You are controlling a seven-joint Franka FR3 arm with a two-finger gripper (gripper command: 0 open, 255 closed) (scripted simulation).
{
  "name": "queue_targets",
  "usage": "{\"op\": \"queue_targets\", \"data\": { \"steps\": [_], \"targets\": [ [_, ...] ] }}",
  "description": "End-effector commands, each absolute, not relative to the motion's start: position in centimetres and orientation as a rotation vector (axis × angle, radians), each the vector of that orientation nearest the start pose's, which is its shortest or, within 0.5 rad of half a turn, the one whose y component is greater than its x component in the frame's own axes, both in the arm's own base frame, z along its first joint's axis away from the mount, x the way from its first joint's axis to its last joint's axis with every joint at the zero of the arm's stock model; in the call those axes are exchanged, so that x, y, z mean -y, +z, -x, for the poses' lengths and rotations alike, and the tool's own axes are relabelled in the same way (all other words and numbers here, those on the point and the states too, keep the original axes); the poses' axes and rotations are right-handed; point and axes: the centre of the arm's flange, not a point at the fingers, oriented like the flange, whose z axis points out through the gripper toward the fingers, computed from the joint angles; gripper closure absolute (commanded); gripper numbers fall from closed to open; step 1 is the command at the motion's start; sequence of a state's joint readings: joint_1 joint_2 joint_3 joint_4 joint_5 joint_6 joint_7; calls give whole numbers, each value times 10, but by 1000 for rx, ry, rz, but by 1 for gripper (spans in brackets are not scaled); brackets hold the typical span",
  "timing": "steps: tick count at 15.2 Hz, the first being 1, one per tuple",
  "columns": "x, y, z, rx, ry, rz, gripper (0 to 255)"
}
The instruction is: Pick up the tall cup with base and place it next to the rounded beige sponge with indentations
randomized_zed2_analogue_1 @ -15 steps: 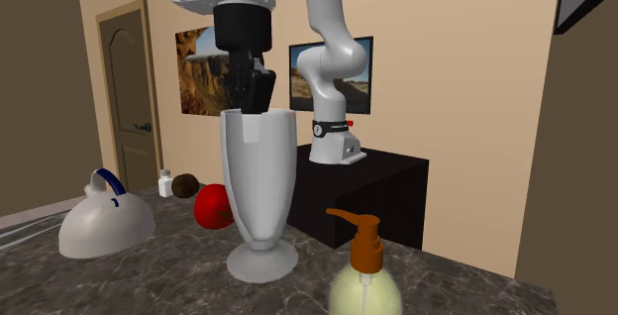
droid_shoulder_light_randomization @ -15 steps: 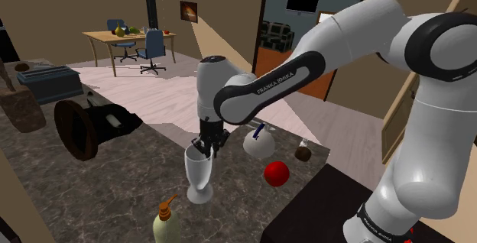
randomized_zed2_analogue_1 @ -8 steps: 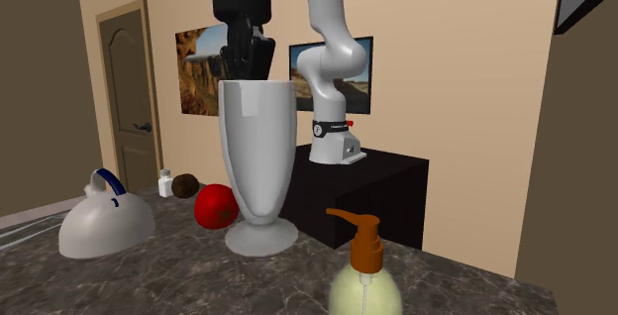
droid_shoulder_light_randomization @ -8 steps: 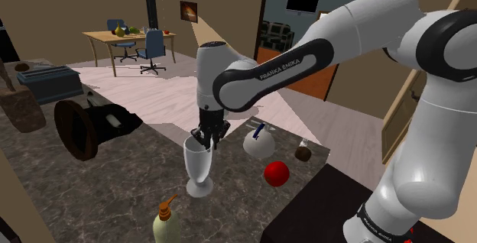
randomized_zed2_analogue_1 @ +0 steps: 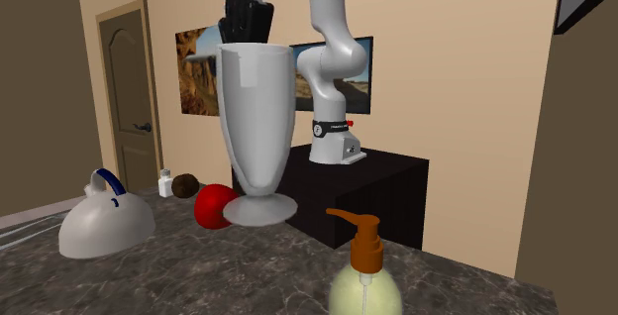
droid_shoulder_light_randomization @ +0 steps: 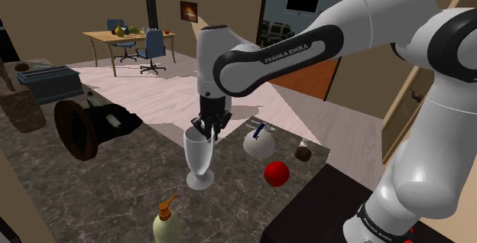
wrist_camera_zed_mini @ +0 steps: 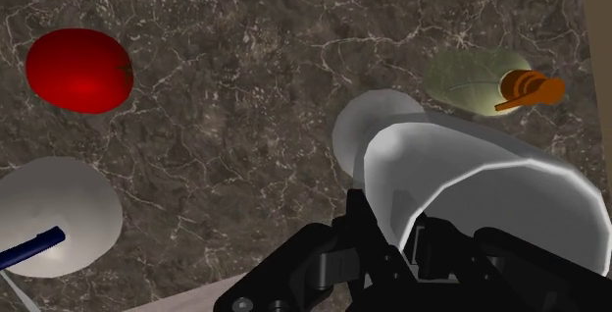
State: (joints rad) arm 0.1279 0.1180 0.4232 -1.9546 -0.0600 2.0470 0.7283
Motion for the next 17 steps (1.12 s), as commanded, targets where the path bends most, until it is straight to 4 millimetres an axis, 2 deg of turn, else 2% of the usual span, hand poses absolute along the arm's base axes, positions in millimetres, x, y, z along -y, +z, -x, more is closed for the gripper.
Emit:
{"op": "queue_targets", "data": {
  "steps": [1, 13, 14, 17],
  "targets": [
    [-296, 434, -498, -239, 13, 3145, 255],
    [-296, 497, -498, -239, 13, 3145, 255],
    [-296, 498, -498, -239, 13, 3145, 255],
    [-257, 498, -491, -239, 13, 3145, 255]
  ]
}}
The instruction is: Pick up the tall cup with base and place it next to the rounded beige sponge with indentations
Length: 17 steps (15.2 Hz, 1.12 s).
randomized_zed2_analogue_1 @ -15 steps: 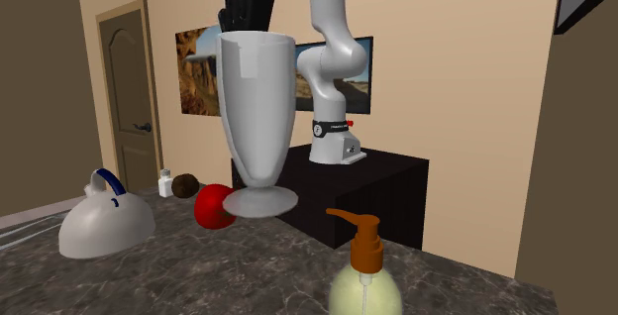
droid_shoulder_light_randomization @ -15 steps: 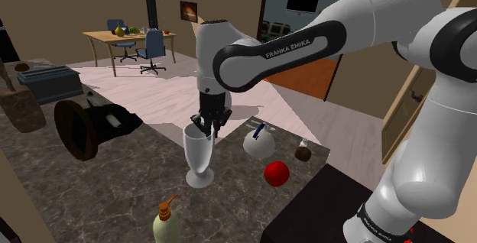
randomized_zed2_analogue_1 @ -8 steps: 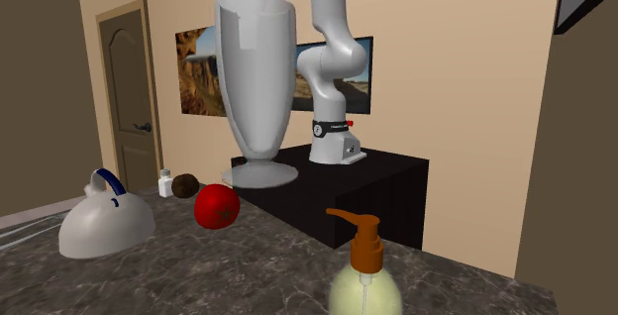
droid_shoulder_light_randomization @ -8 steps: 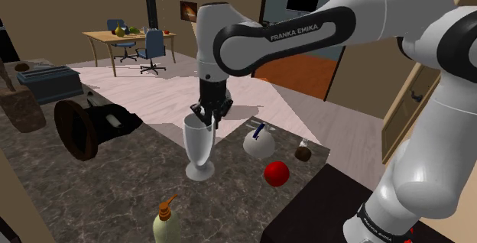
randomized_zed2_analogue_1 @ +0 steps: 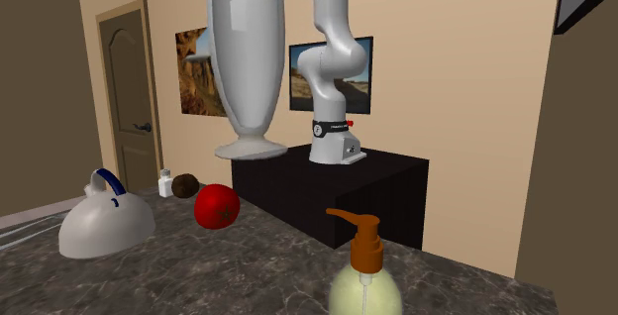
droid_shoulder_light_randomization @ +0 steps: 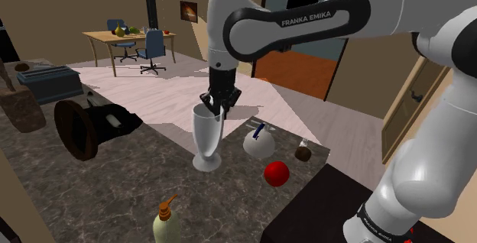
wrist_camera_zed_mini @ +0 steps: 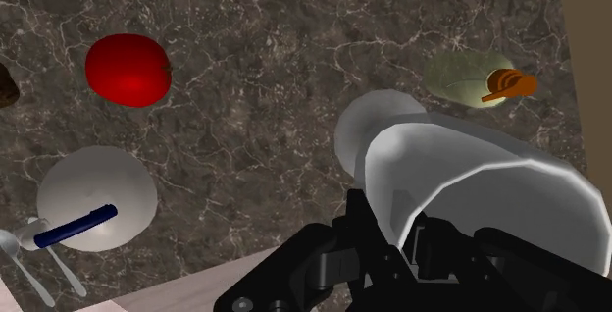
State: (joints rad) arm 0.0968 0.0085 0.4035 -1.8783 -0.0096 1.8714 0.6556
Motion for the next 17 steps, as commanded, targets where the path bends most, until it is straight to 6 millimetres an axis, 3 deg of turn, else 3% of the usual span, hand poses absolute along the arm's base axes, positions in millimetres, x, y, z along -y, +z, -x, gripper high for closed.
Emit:
{"op": "queue_targets", "data": {
  "steps": [1, 17],
  "targets": [
    [-245, 498, -489, -239, 13, 3145, 255],
    [-37, 499, -450, -239, 13, 3145, 255]
  ]
}}
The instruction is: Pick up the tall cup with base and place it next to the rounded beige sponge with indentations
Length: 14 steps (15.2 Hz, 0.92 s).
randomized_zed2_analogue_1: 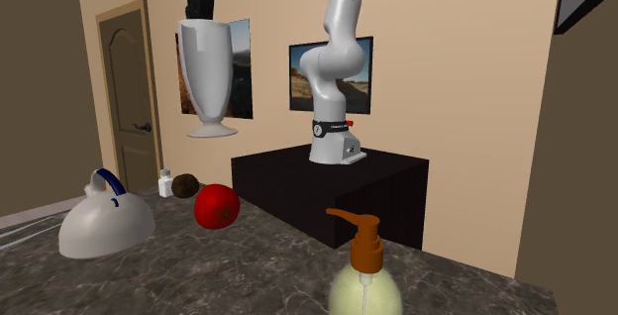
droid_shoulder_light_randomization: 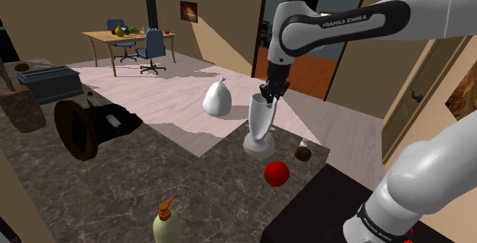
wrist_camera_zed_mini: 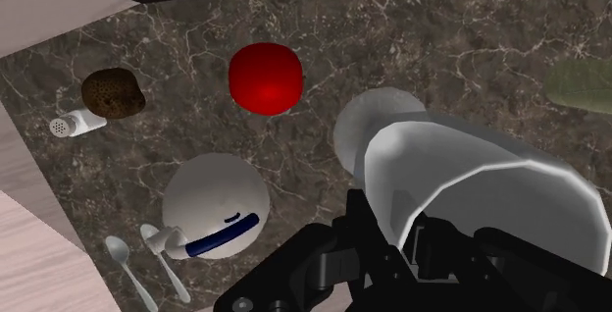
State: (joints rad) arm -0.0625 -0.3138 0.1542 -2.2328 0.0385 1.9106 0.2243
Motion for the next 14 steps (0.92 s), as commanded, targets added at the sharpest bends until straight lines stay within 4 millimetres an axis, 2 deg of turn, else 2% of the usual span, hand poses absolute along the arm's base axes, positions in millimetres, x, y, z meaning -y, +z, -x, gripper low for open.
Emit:
{"op": "queue_targets", "data": {
  "steps": [1, 14],
  "targets": [
    [-24, 499, -448, -239, 13, 3145, 255],
    [145, 499, -417, -239, 13, 3145, 255]
  ]
}}
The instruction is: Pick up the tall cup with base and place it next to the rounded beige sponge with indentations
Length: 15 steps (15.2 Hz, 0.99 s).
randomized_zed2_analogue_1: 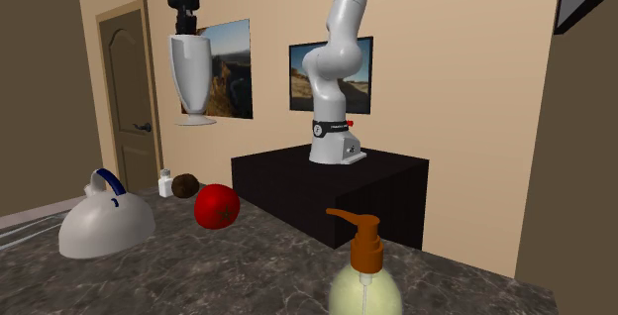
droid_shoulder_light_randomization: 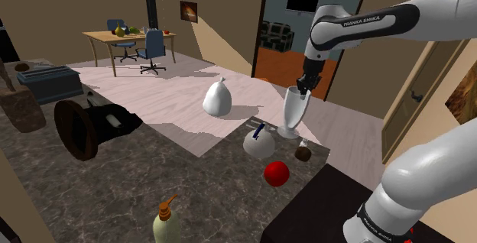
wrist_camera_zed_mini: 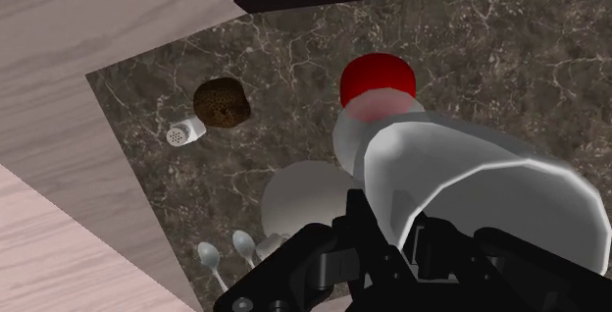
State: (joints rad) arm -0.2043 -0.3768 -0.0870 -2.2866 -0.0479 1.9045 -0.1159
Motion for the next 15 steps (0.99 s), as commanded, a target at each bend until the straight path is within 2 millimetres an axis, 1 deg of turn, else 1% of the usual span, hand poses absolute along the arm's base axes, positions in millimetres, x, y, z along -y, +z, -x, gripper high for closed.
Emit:
{"op": "queue_targets", "data": {
  "steps": [1, 15],
  "targets": [
    [158, 499, -414, -239, 13, 3145, 255],
    [339, 500, -381, -239, 13, 3145, 255]
  ]
}}
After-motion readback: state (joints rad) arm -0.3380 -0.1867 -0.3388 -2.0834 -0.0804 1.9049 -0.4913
